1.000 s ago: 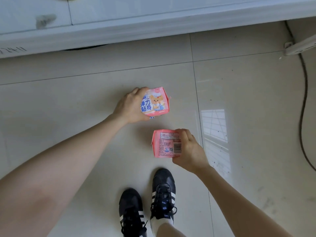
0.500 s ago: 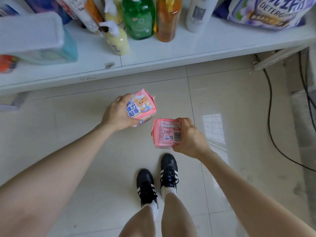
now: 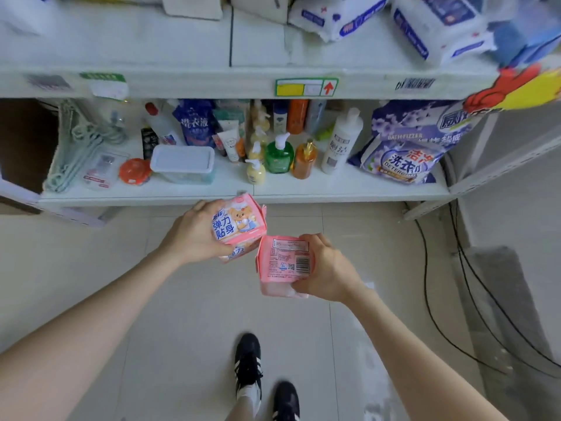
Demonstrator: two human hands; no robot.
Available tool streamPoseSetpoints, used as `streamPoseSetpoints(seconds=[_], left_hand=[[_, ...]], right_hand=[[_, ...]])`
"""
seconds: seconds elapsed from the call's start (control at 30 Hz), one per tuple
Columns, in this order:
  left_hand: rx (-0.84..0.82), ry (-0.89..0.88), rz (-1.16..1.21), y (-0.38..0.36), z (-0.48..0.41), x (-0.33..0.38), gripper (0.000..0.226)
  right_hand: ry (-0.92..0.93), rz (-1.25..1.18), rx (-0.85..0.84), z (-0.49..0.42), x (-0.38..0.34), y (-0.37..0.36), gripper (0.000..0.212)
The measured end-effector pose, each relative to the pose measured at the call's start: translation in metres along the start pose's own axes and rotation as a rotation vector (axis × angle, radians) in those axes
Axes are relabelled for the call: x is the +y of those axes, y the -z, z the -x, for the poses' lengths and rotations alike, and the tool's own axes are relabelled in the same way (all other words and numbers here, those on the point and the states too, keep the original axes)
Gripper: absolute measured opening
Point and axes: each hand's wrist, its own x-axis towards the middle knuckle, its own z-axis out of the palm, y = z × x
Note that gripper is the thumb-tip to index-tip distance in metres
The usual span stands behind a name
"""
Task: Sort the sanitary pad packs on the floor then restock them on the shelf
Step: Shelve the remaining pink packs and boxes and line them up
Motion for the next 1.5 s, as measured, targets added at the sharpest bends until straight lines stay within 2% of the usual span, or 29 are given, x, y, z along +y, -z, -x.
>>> streamPoseSetpoints(seconds=[0.17, 0.33, 0.43, 0.93, 1.07, 1.3, 1.5], left_hand=[[0.071, 0.056, 0.064, 0.079, 0.071, 0.021, 0.091], [0.145, 0.06, 0.066, 0.17, 0.132, 0.04, 0.1], [0.203, 0.056, 0.025, 0.228, 0.165, 0.046, 0.09], [0.573, -0.112, -0.018, 0.443, 0.314, 0.051, 0.073], [0.642, -0.145, -0.044, 0.487, 0.343, 0.052, 0.078], [0.711, -0.215, -0.1, 0.558, 0.382, 0.054, 0.075], [0.663, -0.227, -0.087, 0.621, 0.398, 0.063, 0.068]], right_hand=[[0.135, 0.052, -0.012, 0.045, -0.071, 0.055, 0.086], [0.258, 0.075, 0.009, 0.086, -0.143, 0.098, 0.088], [0.334, 0.078, 0.043, 0.107, -0.188, 0.118, 0.086], [0.589, 0.093, 0.248, 0.212, -0.393, 0.191, 0.089], [0.64, 0.076, 0.293, 0.233, -0.434, 0.207, 0.093], [0.724, 0.063, 0.344, 0.259, -0.494, 0.23, 0.087], [0.788, 0.045, 0.362, 0.26, -0.537, 0.253, 0.075]])
